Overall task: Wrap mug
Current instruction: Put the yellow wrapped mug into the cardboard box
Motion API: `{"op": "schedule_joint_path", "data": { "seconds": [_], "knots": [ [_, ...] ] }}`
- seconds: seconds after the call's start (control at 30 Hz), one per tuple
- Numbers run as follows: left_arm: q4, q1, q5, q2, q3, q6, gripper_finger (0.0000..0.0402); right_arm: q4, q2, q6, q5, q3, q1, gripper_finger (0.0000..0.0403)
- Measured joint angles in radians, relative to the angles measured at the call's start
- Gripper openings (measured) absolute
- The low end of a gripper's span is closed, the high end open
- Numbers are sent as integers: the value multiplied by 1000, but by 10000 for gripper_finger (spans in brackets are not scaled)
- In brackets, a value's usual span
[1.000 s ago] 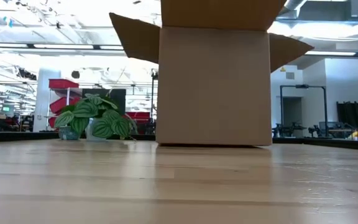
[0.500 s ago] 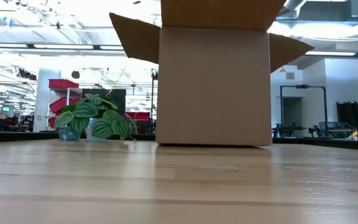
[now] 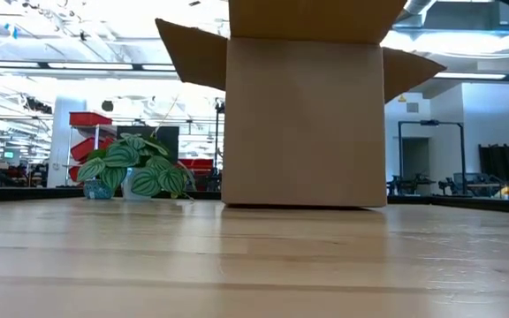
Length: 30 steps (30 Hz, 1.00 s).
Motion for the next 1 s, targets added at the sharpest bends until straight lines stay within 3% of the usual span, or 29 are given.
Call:
{"op": "schedule_joint_path", "data": {
  "seconds": [0.17,0.43,0.7,1.0],
  "knots": [
    [25,64,-20,-4,-1,-28,1,-65,40,-74,-137,-52,-121,21],
    [57,191,-48,-30,-1,-24,1,-158,173,-233,-270,-102,-204,21],
    [60,285,-50,-60,-1,15,1,-407,323,-445,-267,-102,-208,20],
    [82,313,-49,-74,-1,70,1,-395,454,-504,-258,-101,-215,20]
  ]
}}
